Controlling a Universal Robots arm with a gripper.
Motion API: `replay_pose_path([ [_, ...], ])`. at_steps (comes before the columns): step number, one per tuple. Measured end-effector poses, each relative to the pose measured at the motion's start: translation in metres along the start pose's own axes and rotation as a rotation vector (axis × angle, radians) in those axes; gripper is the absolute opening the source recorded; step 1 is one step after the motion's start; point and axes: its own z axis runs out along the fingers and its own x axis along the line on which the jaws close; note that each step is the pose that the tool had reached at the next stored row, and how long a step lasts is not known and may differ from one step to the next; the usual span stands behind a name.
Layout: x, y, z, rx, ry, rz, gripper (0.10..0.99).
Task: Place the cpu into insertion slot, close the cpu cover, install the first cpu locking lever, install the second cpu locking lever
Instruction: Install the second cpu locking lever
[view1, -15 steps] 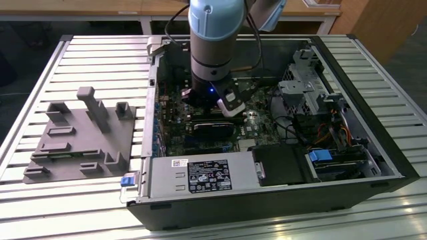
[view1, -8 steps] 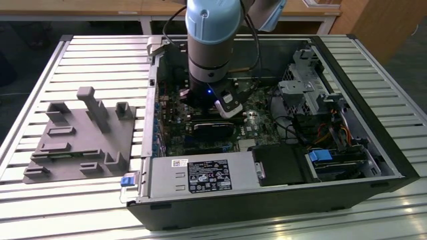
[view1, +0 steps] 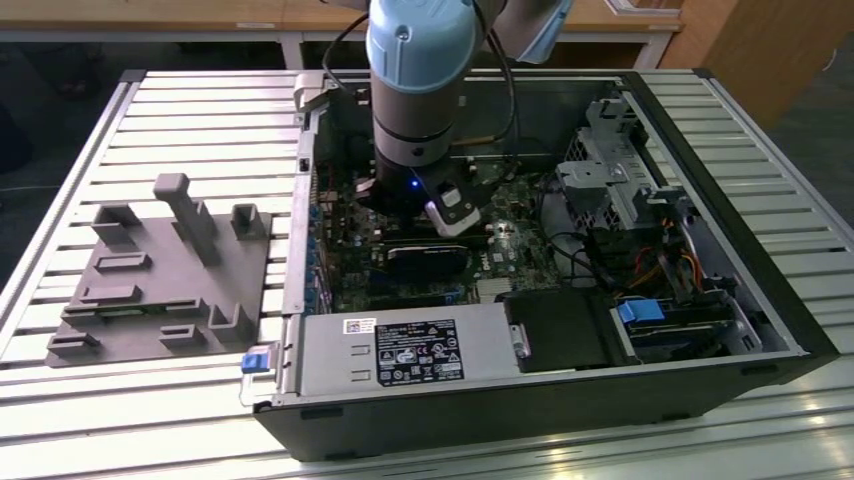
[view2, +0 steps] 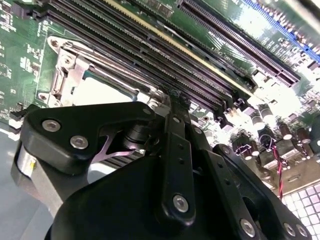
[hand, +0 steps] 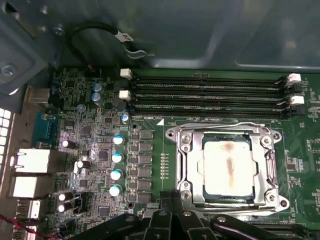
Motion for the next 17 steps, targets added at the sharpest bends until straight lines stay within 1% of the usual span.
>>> replay_pose_path([
  [4,0.0005,0.0006,-0.0021,-0.006,-0.0002,0.000,0.118],
  [6,0.0006,0.0013,-0.0052,-0.008,-0.0004,0.000,0.118],
  [9,0.0005,0.0026,-0.0105,-0.008,-0.0001,0.000,0.118],
  [17,0.0004,0.0053,-0.0216,-0.011,-0.0002,0.000,0.118],
])
